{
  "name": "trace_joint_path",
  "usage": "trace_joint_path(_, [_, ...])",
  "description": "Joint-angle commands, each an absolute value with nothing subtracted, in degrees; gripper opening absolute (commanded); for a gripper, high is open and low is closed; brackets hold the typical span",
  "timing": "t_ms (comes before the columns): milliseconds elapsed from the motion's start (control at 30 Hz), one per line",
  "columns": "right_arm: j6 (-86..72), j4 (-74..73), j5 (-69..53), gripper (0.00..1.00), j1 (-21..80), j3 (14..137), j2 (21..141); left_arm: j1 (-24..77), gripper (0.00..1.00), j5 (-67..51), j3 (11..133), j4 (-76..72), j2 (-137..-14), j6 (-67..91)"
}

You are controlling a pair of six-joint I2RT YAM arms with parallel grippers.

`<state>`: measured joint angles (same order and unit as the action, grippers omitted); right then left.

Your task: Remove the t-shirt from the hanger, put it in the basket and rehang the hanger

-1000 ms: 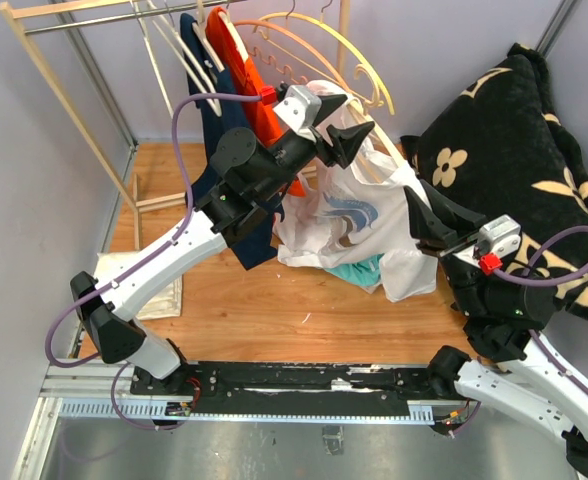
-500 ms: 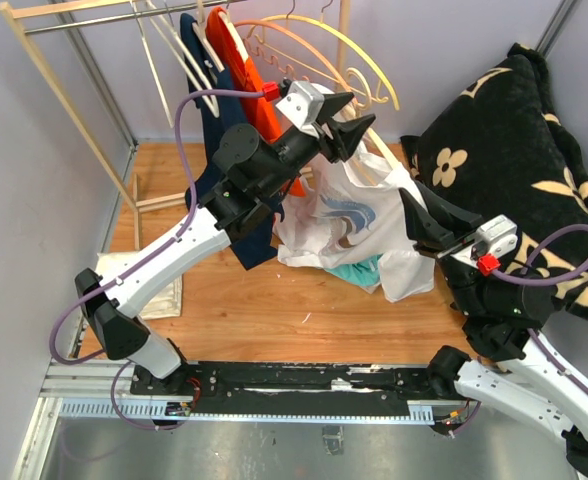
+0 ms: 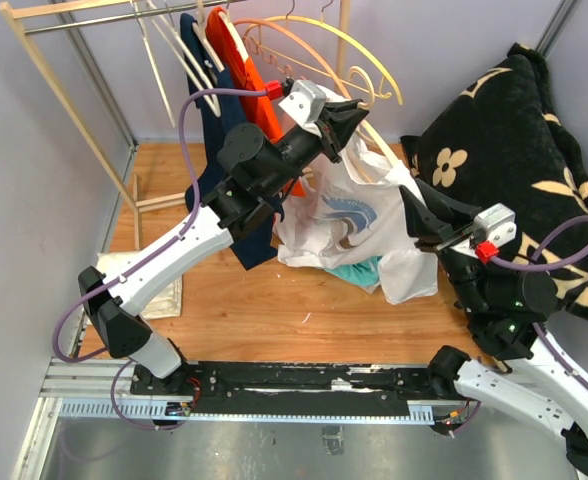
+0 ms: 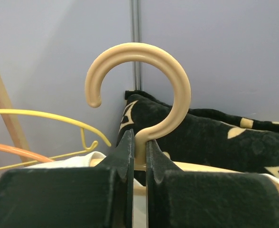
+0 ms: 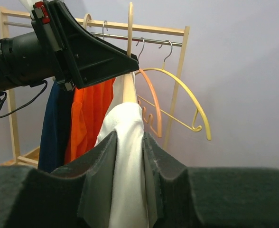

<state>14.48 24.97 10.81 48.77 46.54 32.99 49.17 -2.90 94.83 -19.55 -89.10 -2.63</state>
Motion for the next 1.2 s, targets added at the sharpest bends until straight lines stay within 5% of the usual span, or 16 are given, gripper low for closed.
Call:
trace_joint_path(0, [12.93, 18.36, 13.15, 0.39, 49.41, 51.34, 33.00, 48.96, 0.00, -1.39, 97.21, -20.24, -88.59, -4.62])
trace_joint_path(167, [12.68, 12.64, 14.09, 0.63, 49.45, 52.15, 31.55, 48.96, 0.00, -0.27, 97.98, -19.19, -88.70, -5.80])
trace_joint_path(367, [11.15, 3.64, 15.01, 0.68, 49.40, 52.99, 27.14, 48.96, 0.01, 0.98, 97.51, -19.84, -88.07, -6.76])
trace_joint_path(900, [2.87, -9.66, 16.14, 0.67, 49.44, 46.08, 17.65, 48.96, 0.01, 4.53, 100.58, -20.22, -88.93, -8.46])
trace_joint_path(1167, [1.82, -8.22, 19.96, 0.49, 49.43, 42.24, 16.77, 48.95, 0.01, 4.04, 102.13, -19.75, -89.21, -8.07])
